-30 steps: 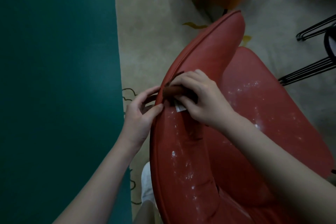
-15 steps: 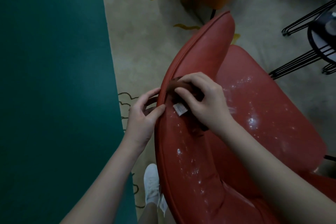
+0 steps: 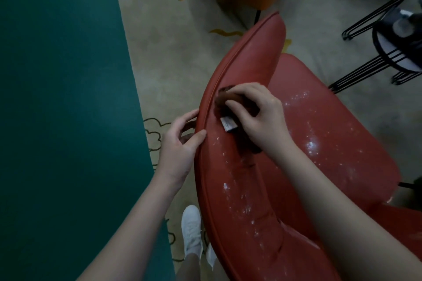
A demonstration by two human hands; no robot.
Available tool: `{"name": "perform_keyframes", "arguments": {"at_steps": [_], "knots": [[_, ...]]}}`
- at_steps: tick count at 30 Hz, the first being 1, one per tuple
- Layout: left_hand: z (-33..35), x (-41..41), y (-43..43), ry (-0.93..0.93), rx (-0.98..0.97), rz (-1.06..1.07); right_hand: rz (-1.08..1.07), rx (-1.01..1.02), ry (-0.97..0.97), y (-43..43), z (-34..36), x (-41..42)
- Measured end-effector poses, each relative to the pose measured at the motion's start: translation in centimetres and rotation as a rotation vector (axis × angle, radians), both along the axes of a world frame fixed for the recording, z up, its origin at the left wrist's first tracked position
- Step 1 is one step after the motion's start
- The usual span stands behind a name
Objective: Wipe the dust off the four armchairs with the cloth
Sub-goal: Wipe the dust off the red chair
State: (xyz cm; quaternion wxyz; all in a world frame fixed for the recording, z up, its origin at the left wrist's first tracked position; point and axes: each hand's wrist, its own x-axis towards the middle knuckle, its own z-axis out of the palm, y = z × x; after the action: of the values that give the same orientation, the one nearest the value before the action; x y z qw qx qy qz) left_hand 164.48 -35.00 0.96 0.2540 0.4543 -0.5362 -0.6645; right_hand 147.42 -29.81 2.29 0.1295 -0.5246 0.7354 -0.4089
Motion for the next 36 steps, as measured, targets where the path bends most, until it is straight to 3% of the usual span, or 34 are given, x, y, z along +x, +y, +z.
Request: {"name": "perform_keyframes", "arguments": {"at_steps": [5,10,17,23,33,36], "knots": [[0.0,-1.1,-0.7,-0.045,-0.017,0.026,-0.038,-0.03,-0.009,0.8,-1.1,1.1],[-0.8,-4.1,-2.1,-0.207,-0.089,0.011,-0.028,-0.059,-0.143,4.4,-1.8,1.1],[-1.0,-4.8,-1.2,-0.386,-0.275,0.01,-0.403,-0.063,-0.557,6.0,-5.8,-0.7],[-0.6,-5.2,-0.9,-0.483,-0.41,0.012,-0.55,-0.054,-0.736,6.4,-11.5,-1.8],[-0.9,-5.3,-0.8,-0.5,-0.442,0.037,-0.43,0.173,-0.919,6.1,-22.5,-2.4],[-1.0,-5.2,-0.7,-0.491,-0.448,0.048,-0.381,0.245,-0.869,5.8,-25.3,-2.2]]}}
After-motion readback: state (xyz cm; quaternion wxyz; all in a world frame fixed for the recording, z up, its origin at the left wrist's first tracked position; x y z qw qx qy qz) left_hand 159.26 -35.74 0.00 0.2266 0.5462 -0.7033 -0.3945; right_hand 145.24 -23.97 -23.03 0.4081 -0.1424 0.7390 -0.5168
